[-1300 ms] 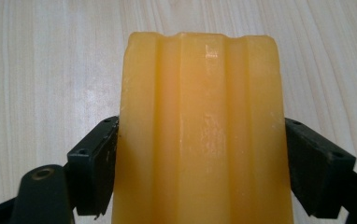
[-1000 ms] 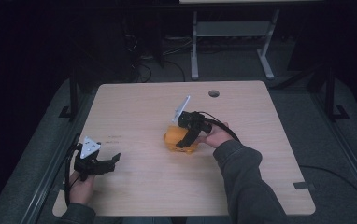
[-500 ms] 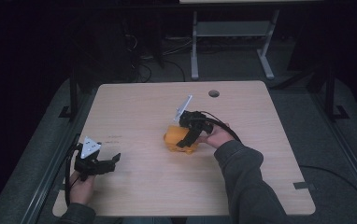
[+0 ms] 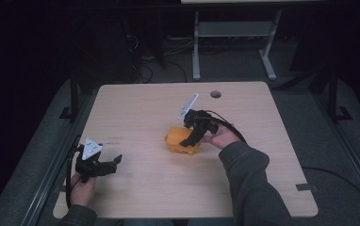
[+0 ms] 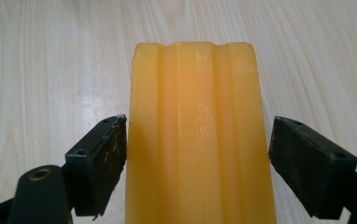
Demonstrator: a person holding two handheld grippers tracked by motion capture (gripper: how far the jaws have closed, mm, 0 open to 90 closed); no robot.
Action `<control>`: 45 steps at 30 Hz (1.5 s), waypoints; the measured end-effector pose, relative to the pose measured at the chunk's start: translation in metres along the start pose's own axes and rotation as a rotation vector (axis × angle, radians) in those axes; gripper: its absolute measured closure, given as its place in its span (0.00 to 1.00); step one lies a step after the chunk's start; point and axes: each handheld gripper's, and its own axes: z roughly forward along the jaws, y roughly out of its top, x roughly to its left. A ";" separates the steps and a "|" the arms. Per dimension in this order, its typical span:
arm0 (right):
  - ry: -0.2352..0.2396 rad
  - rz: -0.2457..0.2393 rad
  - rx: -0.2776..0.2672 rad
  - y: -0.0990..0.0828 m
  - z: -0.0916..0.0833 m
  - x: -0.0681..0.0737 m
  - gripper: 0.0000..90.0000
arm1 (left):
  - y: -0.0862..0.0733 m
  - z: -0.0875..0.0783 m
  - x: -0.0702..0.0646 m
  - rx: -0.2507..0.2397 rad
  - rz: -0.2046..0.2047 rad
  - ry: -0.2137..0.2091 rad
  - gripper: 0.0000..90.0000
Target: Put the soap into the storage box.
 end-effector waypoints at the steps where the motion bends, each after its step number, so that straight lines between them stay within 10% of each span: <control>1: -0.001 0.001 -0.001 0.000 -0.001 0.000 0.21 | 0.000 0.000 0.000 0.000 0.000 0.000 0.16; 45: -0.070 0.076 -0.048 -0.034 -0.044 0.003 0.23 | 0.000 0.001 -0.002 0.007 0.009 -0.002 0.16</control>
